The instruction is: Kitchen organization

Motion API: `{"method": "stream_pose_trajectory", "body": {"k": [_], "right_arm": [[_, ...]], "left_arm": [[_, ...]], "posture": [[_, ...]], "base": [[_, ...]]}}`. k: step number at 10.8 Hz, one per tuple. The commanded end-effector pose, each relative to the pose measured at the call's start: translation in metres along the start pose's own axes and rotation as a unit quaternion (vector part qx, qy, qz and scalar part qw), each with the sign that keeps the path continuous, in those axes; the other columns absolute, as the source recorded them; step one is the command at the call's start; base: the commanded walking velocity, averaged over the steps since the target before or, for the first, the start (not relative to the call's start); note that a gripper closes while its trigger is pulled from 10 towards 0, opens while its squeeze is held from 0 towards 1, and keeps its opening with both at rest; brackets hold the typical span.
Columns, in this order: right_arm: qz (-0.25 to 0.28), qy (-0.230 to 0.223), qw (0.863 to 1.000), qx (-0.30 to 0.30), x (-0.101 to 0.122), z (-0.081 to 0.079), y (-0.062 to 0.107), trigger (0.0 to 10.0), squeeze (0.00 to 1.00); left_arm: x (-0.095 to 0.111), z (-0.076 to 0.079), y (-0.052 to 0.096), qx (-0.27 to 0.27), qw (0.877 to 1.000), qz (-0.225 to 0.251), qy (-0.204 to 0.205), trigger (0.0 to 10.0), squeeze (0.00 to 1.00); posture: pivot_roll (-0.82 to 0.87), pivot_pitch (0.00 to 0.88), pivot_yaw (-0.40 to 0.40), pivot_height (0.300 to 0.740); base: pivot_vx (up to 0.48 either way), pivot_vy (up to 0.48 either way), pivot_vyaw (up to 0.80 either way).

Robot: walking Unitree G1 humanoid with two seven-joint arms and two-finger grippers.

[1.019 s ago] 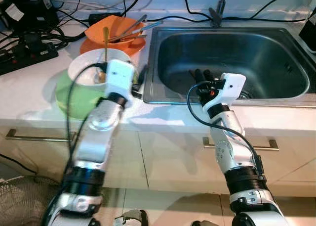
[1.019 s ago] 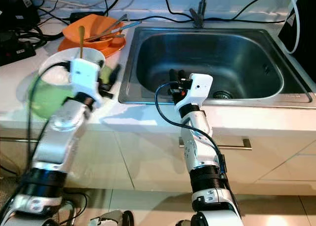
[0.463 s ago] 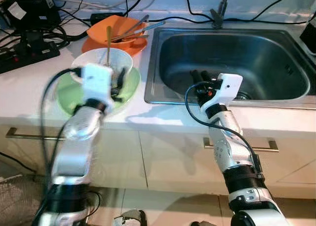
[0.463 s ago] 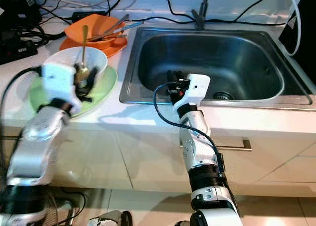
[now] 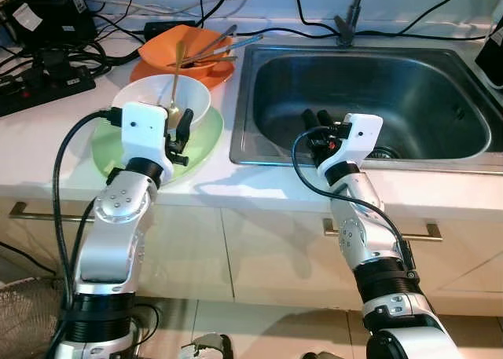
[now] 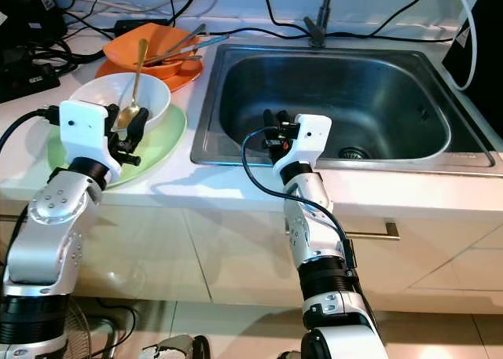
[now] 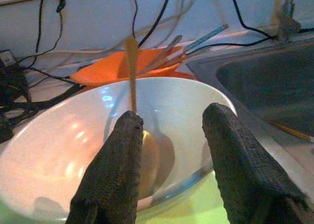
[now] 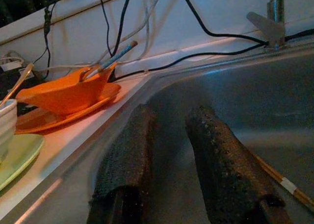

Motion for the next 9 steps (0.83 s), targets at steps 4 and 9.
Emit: {"method": "stream_pose_trajectory", "body": {"k": [4,9], "right_arm": [[-0.006,-0.001,1.0,0.01,-0.001,-0.005,-0.005,10.0,0.0],[-0.008,-0.002,1.0,0.016,-0.002,-0.007,-0.007,10.0,0.0]], "left_arm": [[-0.016,-0.037,0.017,0.048,0.998,-0.043,-0.011,10.0,0.0],[-0.022,-0.088,0.038,0.111,0.991,-0.067,-0.045,10.0,0.0]], "posture": [[0.18,0.065,0.013,0.74],[0.19,0.07,0.009,0.74]], "base": [[0.0,0.0,0.0],[0.0,0.0,0.0]]}}
Point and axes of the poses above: a point about 5 cm out from each wrist's last joint towards the gripper, its own y axis pointing back from the gripper into the wrist, its own x axis along the axis of the wrist's last joint, z = x × y, the point moved 5 cm from there along -y, pointing out of the wrist towards the gripper, and after that the axes turned 1 degree about -y, right-handed, at the moved point
